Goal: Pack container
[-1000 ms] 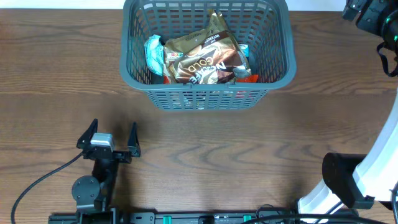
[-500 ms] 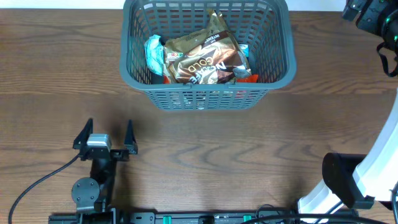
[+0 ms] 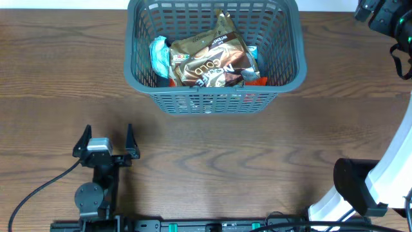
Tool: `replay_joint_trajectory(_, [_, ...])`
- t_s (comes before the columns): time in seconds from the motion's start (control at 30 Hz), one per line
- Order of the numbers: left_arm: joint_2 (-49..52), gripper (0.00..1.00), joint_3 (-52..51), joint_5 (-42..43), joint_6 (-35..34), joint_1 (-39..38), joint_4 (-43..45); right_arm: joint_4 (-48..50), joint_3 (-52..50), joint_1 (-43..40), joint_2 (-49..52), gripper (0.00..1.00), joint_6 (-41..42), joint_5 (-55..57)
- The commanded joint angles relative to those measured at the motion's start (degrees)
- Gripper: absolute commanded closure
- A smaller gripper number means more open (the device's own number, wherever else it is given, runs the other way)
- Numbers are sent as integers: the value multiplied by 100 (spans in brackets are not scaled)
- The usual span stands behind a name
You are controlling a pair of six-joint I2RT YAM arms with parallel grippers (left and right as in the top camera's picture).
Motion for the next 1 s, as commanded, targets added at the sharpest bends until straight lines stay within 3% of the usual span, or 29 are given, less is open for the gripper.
replay_joint_trajectory(0.0, [-39, 2, -15, -61, -26, -17, -184, -7, 68, -31, -42, 1, 57, 13])
replay_joint_trajectory(0.23, [-39, 1, -15, -63, -26, -17, -1204, -4, 68, -31, -42, 1, 57, 13])
replay_joint_trajectory(0.97, [2, 1, -11, -66, -26, -17, -1182, -7, 68, -31, -50, 1, 57, 13])
